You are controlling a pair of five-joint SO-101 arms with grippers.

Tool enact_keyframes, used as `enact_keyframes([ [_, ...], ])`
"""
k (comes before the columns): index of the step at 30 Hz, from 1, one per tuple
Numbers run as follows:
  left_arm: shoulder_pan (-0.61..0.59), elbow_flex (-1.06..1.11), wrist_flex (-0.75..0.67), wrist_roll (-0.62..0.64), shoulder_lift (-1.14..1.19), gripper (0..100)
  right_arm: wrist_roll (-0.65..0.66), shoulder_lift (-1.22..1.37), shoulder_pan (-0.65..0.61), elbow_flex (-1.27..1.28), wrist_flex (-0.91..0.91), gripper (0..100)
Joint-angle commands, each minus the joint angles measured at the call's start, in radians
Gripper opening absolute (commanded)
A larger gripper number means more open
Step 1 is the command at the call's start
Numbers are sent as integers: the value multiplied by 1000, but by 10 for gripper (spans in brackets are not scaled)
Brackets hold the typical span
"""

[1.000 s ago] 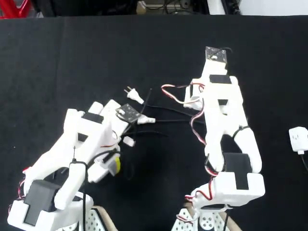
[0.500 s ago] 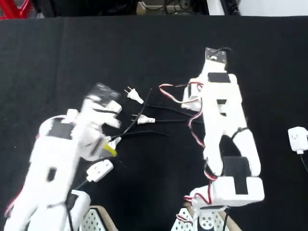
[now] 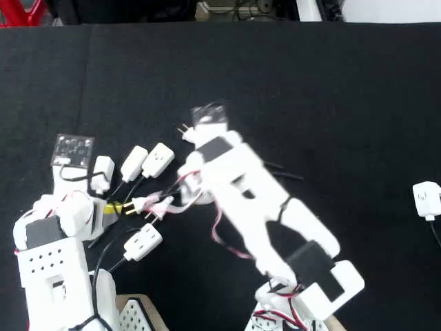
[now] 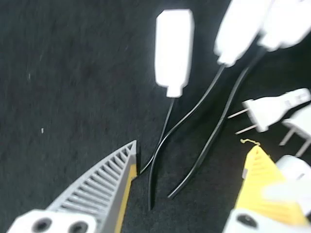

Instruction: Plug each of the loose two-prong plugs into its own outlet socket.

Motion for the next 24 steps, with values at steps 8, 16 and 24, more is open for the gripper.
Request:
enact_keyframes([
  [8, -73, 142, -126, 55, -84, 340, -265, -42, -153, 130, -347, 168],
  [16, -74, 185, -143, 74, -109, 339, -437, -42, -157, 143, -417, 169],
  [24, -120, 211, -149, 98, -109, 339, -462, -10, -252, 143, -436, 169],
])
